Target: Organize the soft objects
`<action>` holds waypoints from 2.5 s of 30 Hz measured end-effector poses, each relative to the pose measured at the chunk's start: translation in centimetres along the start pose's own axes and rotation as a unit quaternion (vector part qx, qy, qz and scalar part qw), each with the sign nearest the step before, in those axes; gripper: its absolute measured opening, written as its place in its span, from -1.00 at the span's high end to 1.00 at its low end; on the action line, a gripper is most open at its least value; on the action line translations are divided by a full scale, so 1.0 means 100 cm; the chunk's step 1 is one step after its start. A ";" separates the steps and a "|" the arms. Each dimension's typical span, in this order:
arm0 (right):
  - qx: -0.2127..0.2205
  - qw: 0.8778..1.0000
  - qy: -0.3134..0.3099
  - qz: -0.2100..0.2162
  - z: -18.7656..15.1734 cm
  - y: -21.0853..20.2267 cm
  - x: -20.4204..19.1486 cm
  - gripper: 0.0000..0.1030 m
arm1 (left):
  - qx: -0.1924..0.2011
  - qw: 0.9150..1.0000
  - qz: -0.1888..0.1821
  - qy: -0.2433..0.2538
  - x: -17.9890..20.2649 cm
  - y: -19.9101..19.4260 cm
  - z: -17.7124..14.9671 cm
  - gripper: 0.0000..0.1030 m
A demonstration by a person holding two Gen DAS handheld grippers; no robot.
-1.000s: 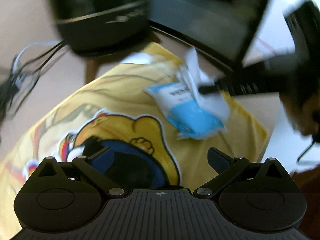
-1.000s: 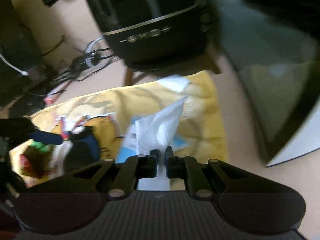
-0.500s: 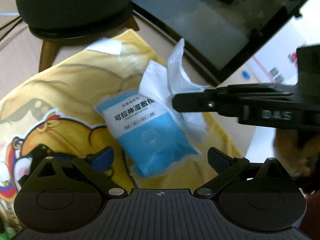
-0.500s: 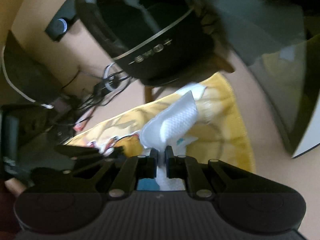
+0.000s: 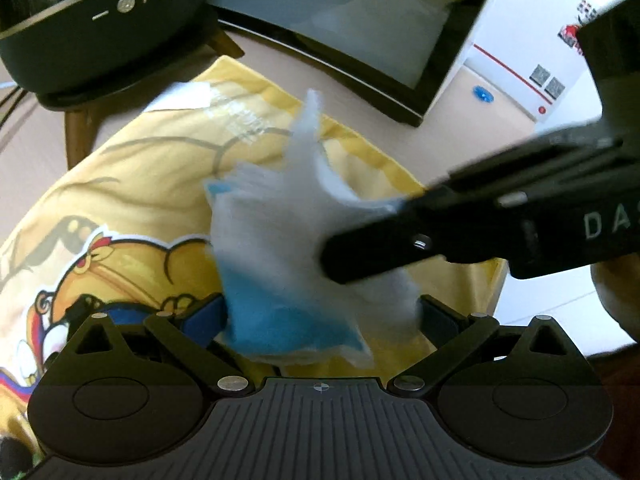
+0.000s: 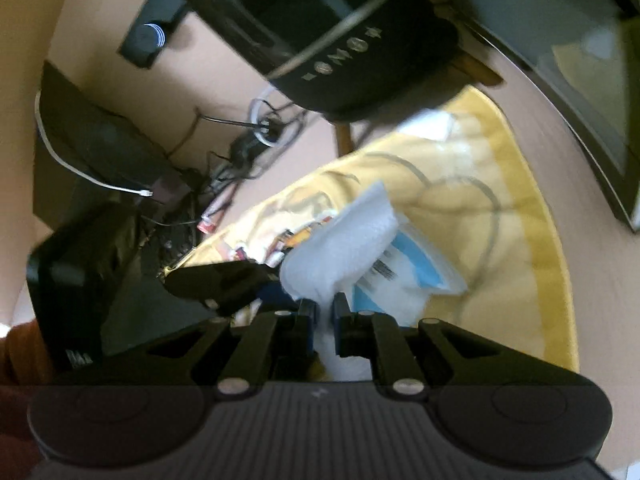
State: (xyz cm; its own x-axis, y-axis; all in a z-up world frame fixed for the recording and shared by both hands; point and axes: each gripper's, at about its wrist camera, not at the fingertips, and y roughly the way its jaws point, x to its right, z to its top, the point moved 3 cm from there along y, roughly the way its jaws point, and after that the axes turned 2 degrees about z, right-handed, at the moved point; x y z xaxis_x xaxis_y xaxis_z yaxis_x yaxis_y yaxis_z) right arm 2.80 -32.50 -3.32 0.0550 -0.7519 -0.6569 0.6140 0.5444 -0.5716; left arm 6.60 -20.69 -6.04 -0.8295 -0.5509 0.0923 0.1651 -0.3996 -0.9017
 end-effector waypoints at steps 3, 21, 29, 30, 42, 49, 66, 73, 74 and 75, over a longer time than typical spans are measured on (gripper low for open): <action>-0.008 0.994 -0.037 -0.098 -0.005 0.008 0.003 0.77 | -0.001 1.000 0.010 -0.015 -0.001 0.000 -0.002 -0.98; 0.056 0.988 -0.042 -0.140 0.013 0.031 0.020 0.16 | -0.043 0.996 0.055 -0.047 -0.005 0.019 -0.009 -1.00; 0.080 0.984 0.035 -0.154 0.011 0.001 0.049 0.85 | -0.007 0.997 0.077 -0.006 0.003 0.010 -0.009 -1.00; 0.080 0.983 0.035 -0.159 0.010 -0.002 0.050 0.85 | 0.006 0.997 0.081 0.002 0.004 0.008 -0.008 -1.00; 0.074 0.976 -0.019 -0.205 0.003 -0.024 0.036 0.75 | 0.097 0.876 0.253 0.398 0.058 0.017 -0.034 -0.96; 0.061 0.975 -0.016 -0.213 -0.007 -0.029 0.036 0.72 | 0.065 0.963 0.163 0.206 0.018 0.004 -0.008 -0.17; 0.014 0.995 0.086 0.043 0.014 0.002 0.001 0.77 | 0.029 0.954 -0.082 -0.285 -0.071 -0.031 -0.027 -0.23; 0.017 0.996 0.068 -0.063 0.018 0.016 0.026 0.84 | 0.037 0.973 -0.035 -0.225 -0.068 -0.043 -0.031 -0.49; 0.025 0.995 0.052 -0.081 0.023 0.014 0.024 0.84 | 0.036 0.976 -0.029 -0.214 -0.065 -0.043 -0.031 -0.50; 0.033 0.994 0.032 -0.099 0.028 0.013 0.022 0.83 | 0.035 0.978 -0.023 -0.202 -0.061 -0.043 -0.031 -0.56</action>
State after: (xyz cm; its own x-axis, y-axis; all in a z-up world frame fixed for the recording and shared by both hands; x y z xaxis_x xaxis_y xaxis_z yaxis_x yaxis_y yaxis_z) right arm 5.97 -34.48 -4.14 -0.1213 -0.8149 -0.5667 0.6587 0.3610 -0.6601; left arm 9.25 -13.36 -4.05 -0.5602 -0.7701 0.3052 0.1797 -0.4726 -0.8628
